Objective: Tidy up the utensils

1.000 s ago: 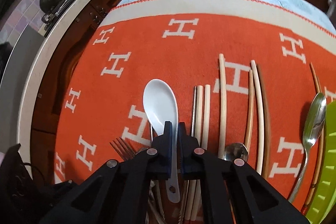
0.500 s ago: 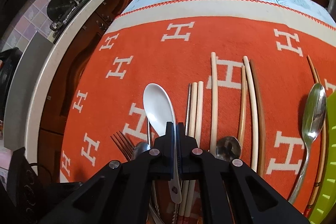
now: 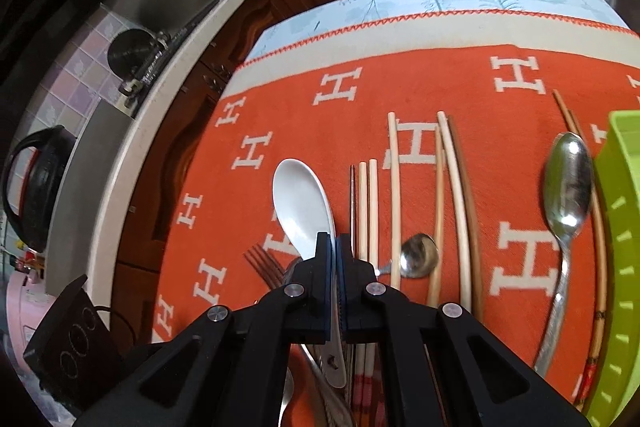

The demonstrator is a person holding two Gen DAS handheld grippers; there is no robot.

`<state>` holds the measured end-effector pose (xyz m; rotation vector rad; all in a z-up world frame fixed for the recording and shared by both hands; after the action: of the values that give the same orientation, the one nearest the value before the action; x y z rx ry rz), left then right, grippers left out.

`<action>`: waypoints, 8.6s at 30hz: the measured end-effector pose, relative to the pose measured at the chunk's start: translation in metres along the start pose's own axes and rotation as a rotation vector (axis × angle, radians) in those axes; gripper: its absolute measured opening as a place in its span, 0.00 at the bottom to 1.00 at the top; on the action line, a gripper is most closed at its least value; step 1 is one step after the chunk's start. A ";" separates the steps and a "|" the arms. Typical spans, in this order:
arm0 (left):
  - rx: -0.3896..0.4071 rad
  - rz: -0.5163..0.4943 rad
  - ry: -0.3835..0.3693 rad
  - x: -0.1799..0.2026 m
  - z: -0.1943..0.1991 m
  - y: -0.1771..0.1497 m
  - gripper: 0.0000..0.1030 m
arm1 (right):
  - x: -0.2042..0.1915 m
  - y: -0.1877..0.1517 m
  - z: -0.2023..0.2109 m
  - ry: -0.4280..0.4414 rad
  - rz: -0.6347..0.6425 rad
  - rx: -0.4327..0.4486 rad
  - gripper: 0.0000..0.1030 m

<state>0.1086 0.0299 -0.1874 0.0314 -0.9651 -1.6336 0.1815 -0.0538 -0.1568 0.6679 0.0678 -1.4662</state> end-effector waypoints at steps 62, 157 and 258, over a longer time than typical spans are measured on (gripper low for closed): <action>-0.102 -0.263 0.168 0.171 -0.151 0.140 0.28 | 0.238 0.030 0.072 -0.229 -0.225 -0.024 0.03; -0.179 0.009 0.171 0.034 -0.034 0.018 0.35 | 0.080 -0.030 0.004 -0.280 0.104 -0.057 0.04; -0.315 -0.082 0.127 0.200 -0.102 0.039 0.43 | 0.191 -0.061 0.211 -0.284 -0.110 0.102 0.21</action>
<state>0.1273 -0.1923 -0.1386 -0.0397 -0.6097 -1.8208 0.0773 -0.3174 -0.0901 0.5385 -0.1939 -1.6663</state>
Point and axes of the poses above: each gripper's, at about its wrist camera, not at the fingertips, and z roughly against the way its jaws point, x to its right, y to its top, the point moved 9 cm from there along -z, roughly the way its jaws point, and after that the axes turned 2 degrees about -y, right-handed, at the moved point
